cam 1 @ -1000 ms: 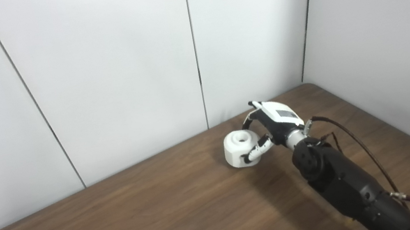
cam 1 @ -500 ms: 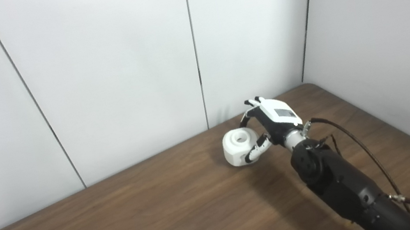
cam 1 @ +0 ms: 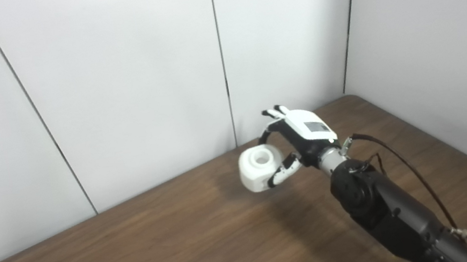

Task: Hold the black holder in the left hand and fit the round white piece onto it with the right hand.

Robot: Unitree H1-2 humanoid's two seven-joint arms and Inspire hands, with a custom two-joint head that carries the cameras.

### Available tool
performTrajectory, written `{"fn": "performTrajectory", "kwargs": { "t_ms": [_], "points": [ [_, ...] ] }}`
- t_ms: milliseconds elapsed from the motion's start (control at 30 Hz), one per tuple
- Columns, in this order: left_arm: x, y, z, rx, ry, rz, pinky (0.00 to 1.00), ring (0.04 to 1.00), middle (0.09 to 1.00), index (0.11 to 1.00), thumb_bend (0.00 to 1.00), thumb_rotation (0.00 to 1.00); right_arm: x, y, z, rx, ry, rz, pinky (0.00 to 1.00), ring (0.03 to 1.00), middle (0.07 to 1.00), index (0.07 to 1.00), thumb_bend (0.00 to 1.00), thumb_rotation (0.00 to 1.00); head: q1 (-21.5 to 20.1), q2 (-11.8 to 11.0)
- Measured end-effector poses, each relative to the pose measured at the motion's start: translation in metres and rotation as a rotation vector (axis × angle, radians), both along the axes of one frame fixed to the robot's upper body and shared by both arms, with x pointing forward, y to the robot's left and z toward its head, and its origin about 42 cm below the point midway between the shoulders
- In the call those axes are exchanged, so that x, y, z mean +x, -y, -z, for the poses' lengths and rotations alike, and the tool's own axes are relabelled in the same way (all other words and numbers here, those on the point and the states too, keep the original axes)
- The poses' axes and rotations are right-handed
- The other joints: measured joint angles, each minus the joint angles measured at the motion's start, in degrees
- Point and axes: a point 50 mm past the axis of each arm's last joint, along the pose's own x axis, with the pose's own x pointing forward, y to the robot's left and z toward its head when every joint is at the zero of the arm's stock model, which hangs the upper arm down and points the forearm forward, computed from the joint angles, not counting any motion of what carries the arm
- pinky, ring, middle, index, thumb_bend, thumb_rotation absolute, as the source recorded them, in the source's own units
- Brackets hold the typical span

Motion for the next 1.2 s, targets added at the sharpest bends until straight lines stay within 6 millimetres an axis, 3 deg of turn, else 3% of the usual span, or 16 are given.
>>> {"fn": "performTrajectory", "kwargs": {
  "t_ms": [267,667,967,1200],
  "points": [
    [0.000,0.004,-0.002,0.005,-0.002,-0.006,1.00,0.931,0.888,0.481,0.51,0.05,-0.021,-0.033,0.000,0.062,0.015,-0.111,0.89,1.000,0.963,0.481,0.51,0.14,3.4,1.4],
    [-0.001,0.012,-0.005,0.022,-0.005,-0.031,1.00,0.923,0.880,0.482,0.52,0.05,-0.057,-0.084,-0.025,0.113,0.082,-0.321,0.82,1.000,0.960,0.480,0.51,0.14,7.5,2.7],
    [-0.001,0.021,-0.006,0.038,-0.001,-0.051,1.00,0.929,0.885,0.482,0.51,0.05,-0.082,-0.104,-0.014,0.158,0.026,-0.407,0.83,1.000,0.960,0.479,0.51,0.14,12.7,5.3],
    [-0.001,0.031,-0.008,0.034,0.011,-0.063,1.00,0.914,0.872,0.482,0.51,0.05,-0.093,-0.124,-0.003,0.189,-0.004,-0.486,0.84,1.000,0.977,0.479,0.51,0.14,14.9,5.5]
  ]
}}
